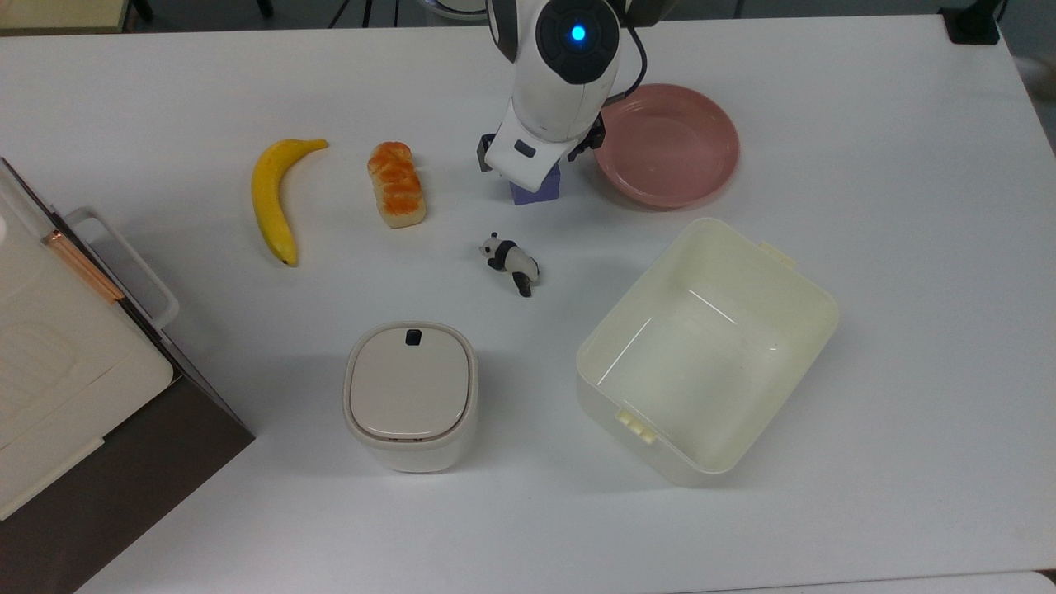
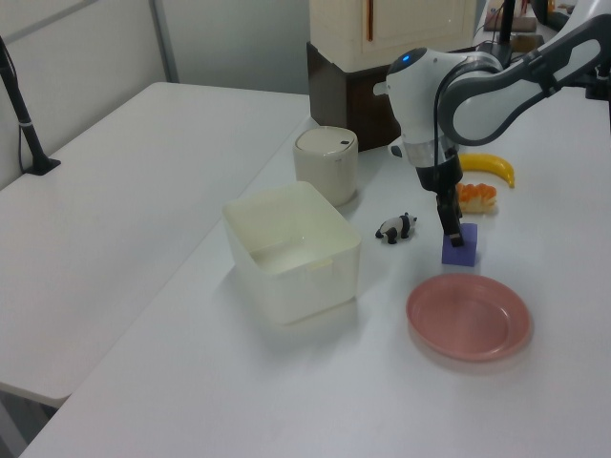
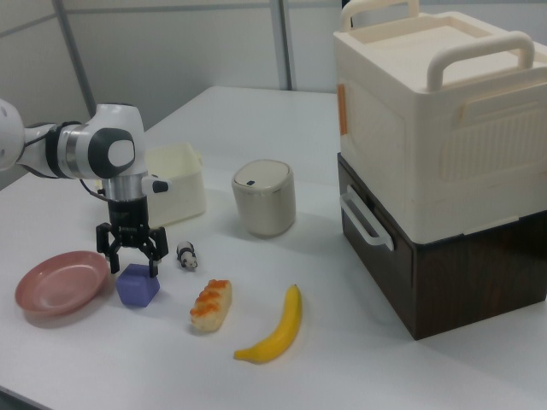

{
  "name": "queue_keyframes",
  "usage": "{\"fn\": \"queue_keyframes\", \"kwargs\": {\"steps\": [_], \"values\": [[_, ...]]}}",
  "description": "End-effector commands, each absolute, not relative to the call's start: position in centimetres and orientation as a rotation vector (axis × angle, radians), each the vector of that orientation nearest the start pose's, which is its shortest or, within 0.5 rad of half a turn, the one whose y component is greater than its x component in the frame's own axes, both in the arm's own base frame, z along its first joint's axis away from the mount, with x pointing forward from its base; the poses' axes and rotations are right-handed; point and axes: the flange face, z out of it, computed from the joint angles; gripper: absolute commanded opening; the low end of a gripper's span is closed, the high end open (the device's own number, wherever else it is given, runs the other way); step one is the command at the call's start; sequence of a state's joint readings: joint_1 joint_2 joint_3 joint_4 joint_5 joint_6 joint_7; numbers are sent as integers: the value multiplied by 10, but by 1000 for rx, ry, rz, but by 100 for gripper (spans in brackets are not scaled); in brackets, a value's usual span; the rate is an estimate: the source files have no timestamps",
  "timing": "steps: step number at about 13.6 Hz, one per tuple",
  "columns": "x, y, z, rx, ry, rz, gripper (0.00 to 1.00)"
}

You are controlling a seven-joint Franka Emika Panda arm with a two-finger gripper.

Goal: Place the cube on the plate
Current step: 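Close the gripper on the purple cube, then lift the purple cube and carry it over the pink plate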

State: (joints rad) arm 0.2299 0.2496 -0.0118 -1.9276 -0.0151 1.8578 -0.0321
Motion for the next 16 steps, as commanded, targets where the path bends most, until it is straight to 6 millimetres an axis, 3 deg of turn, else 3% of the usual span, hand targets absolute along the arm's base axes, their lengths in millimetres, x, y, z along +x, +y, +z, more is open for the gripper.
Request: {"fn": "queue_keyframes", "kwargs": {"steps": [1, 3, 4, 6, 8, 10, 16], "values": [[553, 125, 328, -3120, -432, 461, 81], [554, 124, 326, -3120, -430, 456, 66], [554, 124, 327, -3121, -433, 453, 52], [554, 126, 337, -3122, -435, 451, 39], [553, 129, 351, -3121, -445, 456, 38], [548, 146, 362, -3112, -492, 465, 38], [525, 218, 393, -3088, -639, 471, 39]]}}
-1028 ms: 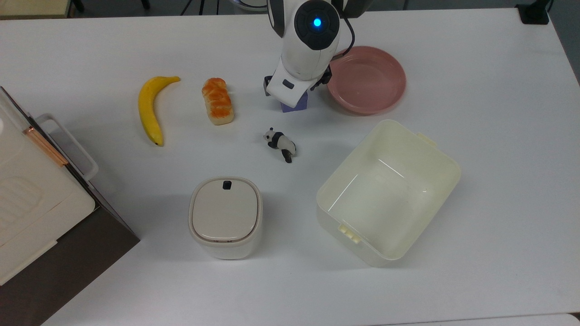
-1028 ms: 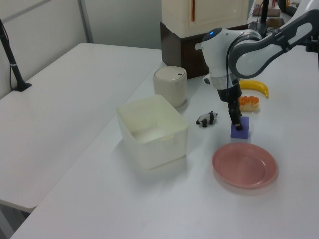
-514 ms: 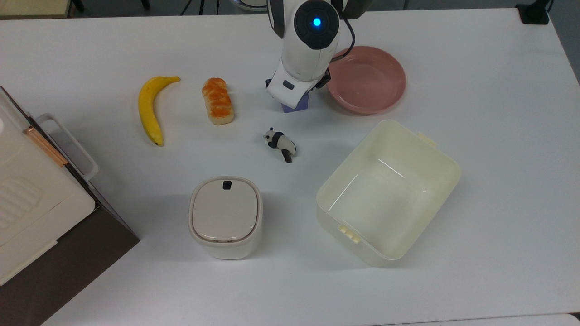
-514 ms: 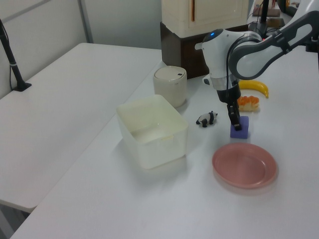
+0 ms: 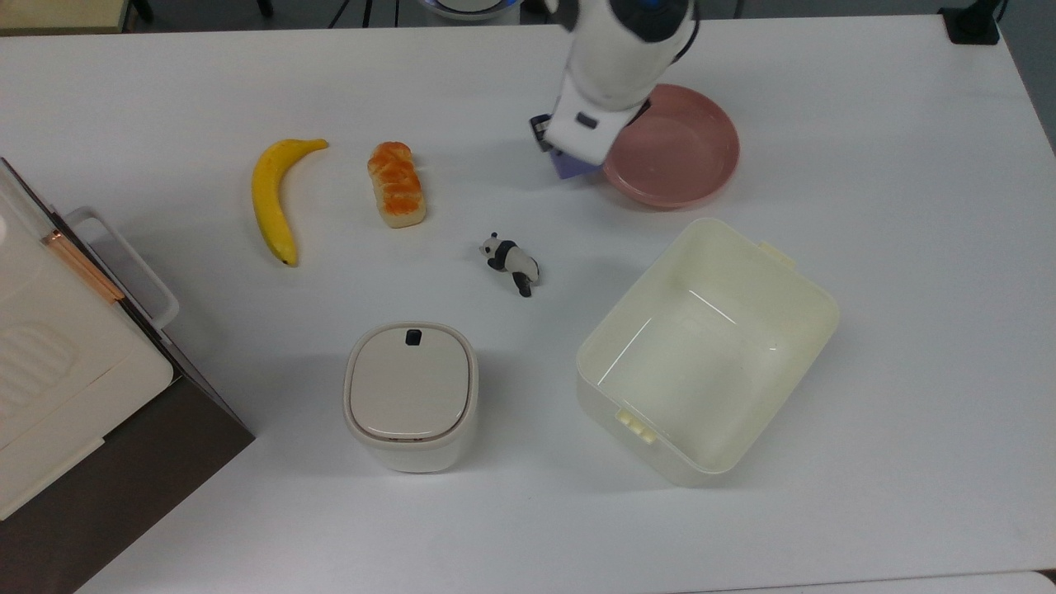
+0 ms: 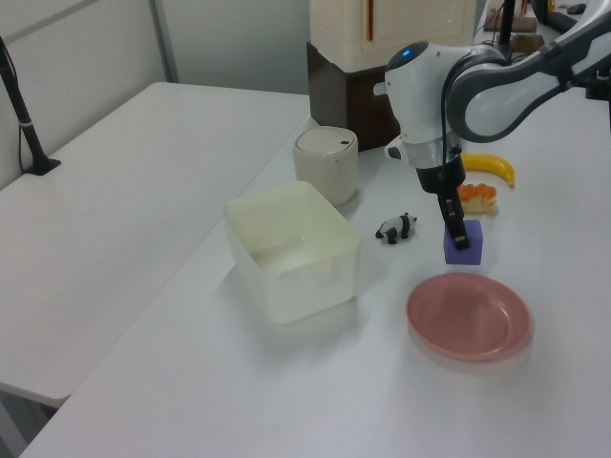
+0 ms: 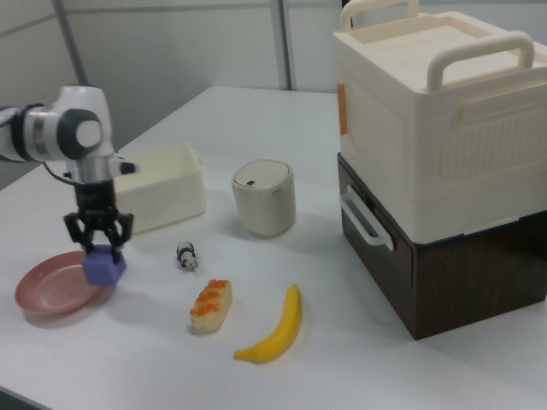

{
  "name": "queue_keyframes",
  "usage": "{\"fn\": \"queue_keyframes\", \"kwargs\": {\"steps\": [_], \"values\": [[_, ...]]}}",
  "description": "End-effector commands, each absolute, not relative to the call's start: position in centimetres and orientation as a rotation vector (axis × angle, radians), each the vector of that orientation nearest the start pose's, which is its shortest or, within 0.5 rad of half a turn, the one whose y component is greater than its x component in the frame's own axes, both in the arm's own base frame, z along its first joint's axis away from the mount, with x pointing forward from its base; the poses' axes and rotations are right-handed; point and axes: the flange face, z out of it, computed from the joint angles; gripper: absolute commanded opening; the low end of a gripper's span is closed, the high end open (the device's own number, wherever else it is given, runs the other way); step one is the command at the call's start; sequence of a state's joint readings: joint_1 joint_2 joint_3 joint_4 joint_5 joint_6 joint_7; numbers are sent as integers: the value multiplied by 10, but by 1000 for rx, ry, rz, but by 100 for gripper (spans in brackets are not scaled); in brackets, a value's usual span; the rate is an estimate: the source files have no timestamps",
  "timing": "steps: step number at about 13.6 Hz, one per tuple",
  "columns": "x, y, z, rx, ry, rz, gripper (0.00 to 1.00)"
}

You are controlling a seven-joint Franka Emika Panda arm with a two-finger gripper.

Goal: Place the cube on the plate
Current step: 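Lift the purple cube and carry it over the pink plate, then lower the cube onto the pink plate and open the gripper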

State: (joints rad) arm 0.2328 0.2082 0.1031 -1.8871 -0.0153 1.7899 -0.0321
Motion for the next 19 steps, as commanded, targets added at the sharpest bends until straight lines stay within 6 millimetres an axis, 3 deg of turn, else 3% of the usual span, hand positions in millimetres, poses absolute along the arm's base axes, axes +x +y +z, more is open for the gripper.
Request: {"fn": "queue_keyframes", "kwargs": {"steps": [1, 3, 5, 8, 9, 10, 13, 16, 19], "values": [[518, 237, 390, -3090, -652, 465, 39], [507, 271, 387, -3084, -720, 413, 40], [500, 292, 381, -3085, -735, 392, 42], [495, 314, 369, -3095, -706, 356, 58], [495, 315, 368, -3096, -708, 357, 75], [494, 316, 369, -3097, -705, 357, 100], [496, 315, 376, -3113, -680, 343, 100], [510, 306, 398, -3129, -612, 323, 100], [540, 261, 437, -3171, -484, 289, 100]]}}
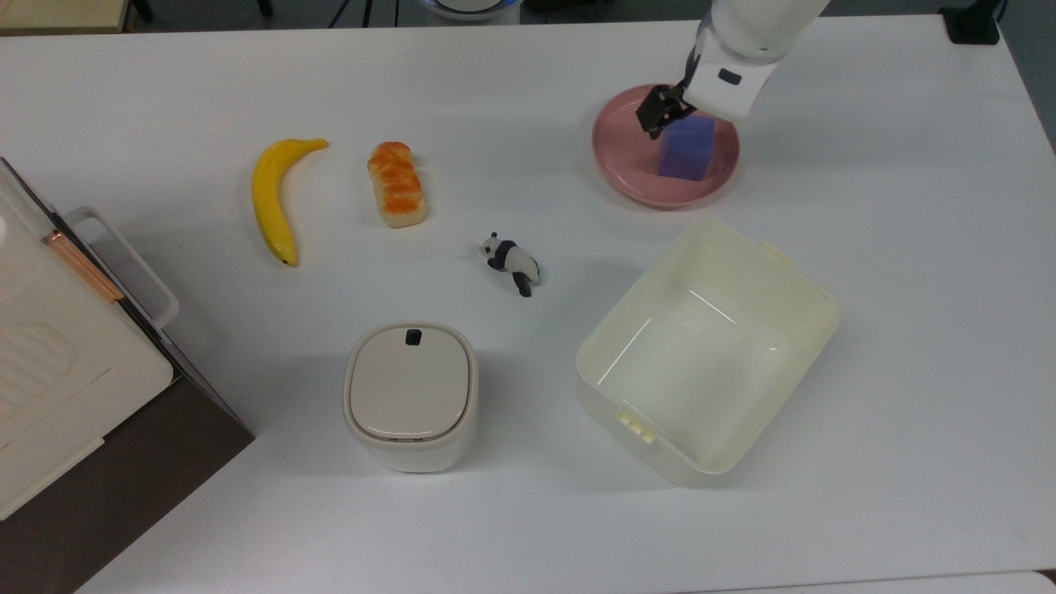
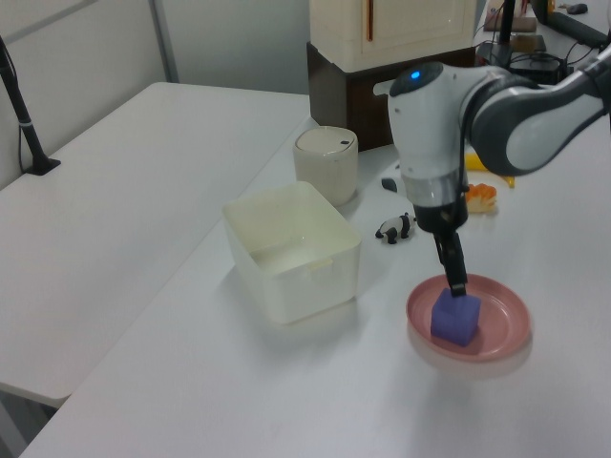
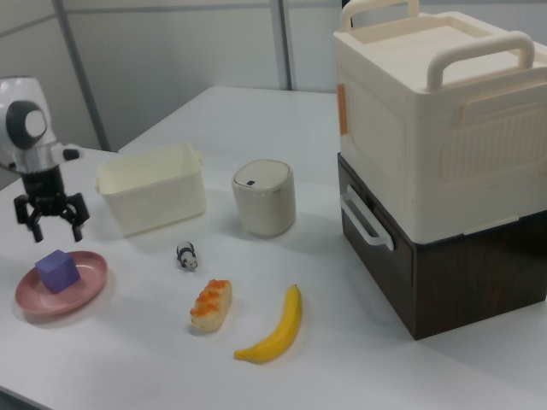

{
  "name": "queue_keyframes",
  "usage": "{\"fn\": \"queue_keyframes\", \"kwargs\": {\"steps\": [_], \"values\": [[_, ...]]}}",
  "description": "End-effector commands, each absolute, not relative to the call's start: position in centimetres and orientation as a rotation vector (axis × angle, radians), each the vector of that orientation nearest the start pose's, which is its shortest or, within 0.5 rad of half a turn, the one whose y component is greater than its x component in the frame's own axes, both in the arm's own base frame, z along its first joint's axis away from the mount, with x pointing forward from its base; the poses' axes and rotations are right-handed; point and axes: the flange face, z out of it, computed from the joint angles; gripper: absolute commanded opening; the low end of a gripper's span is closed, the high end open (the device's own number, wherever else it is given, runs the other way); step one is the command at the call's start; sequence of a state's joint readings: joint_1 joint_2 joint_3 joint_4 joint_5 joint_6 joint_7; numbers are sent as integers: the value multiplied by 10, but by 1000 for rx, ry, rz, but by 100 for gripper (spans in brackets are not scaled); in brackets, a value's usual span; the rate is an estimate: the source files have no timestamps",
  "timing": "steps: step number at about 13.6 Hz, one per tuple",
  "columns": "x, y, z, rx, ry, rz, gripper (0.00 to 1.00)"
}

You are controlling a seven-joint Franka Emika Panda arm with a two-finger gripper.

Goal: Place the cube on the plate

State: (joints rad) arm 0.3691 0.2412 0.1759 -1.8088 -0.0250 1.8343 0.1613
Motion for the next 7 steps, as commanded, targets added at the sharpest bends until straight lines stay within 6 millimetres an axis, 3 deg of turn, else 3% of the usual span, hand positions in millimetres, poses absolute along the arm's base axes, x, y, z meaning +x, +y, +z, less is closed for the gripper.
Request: {"fn": "queue_keyframes", "kwargs": {"steps": [1, 3, 4, 6, 7], "values": [[553, 240, 450, -3179, -420, 256, 100], [572, 202, 475, -3191, -289, 178, 100], [581, 171, 493, -3211, -154, 115, 100], [583, 130, 527, -3233, -24, 13, 100], [579, 100, 550, -3225, 52, -33, 100]]}}
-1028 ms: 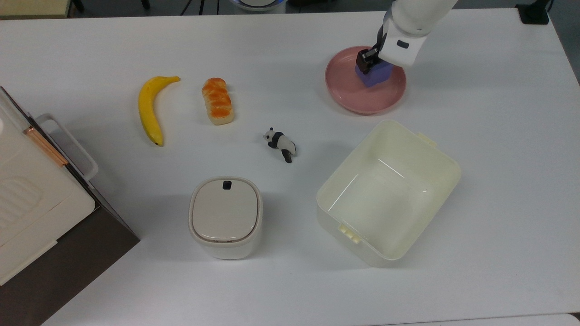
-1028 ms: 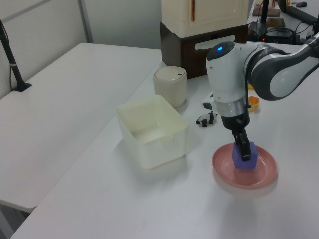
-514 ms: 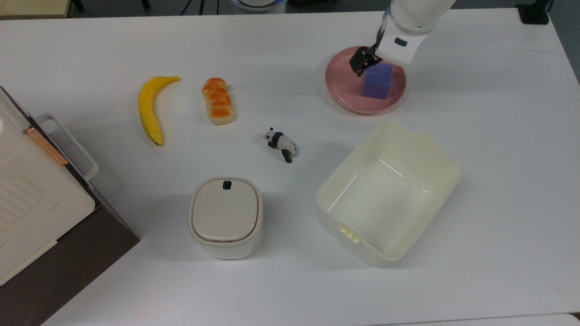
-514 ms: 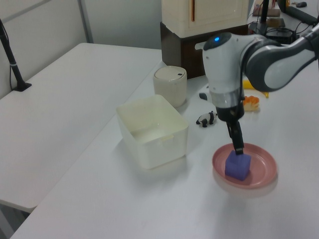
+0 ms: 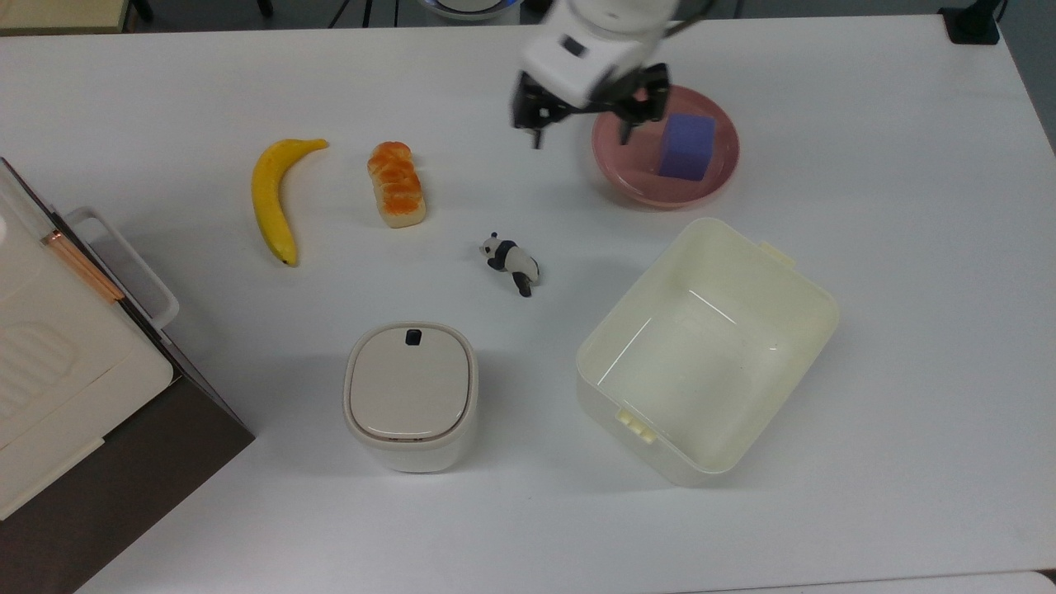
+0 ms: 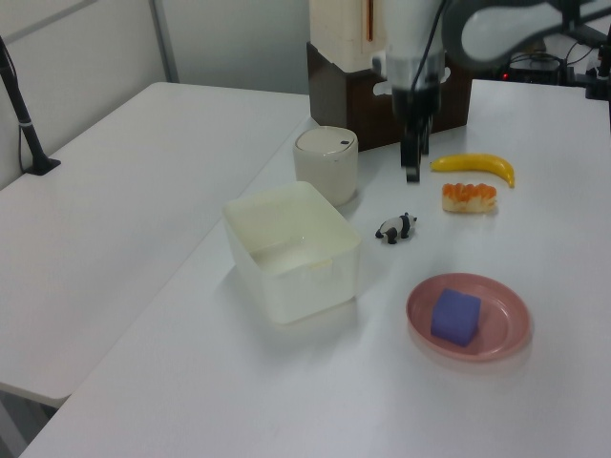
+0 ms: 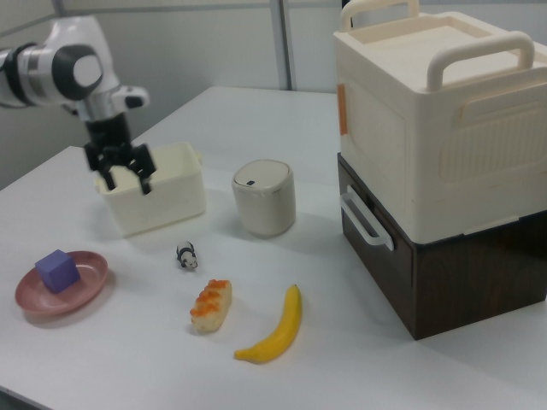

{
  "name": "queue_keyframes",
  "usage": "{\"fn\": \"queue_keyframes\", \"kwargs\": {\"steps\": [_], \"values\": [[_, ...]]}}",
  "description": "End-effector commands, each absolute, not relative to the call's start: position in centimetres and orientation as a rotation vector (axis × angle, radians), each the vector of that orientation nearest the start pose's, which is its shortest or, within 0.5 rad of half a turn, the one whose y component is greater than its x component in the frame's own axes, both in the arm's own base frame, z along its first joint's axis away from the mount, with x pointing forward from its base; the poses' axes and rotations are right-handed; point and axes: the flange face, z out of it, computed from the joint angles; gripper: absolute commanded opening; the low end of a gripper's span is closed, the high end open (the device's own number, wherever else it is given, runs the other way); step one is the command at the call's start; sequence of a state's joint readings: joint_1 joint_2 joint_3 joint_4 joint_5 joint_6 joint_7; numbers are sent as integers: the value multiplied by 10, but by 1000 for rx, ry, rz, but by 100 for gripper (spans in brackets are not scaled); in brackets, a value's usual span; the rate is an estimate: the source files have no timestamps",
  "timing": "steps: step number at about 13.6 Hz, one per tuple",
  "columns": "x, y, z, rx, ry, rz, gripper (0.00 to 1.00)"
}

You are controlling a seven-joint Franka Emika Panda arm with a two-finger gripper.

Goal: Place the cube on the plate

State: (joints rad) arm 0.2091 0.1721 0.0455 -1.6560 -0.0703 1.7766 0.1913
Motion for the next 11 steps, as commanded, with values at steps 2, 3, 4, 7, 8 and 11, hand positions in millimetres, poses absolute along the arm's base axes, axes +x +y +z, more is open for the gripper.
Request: {"fn": "queue_keyframes", "kwargs": {"steps": [2, 3, 4, 7, 8, 11], "values": [[566, 65, 582, -3213, 138, -67, 100], [561, 50, 593, -3207, 175, -78, 100], [556, 36, 602, -3202, 175, -96, 100], [546, 19, 611, -3205, 113, -61, 100], [545, 14, 611, -3205, 127, -60, 100], [544, 14, 611, -3205, 126, -48, 100]]}}
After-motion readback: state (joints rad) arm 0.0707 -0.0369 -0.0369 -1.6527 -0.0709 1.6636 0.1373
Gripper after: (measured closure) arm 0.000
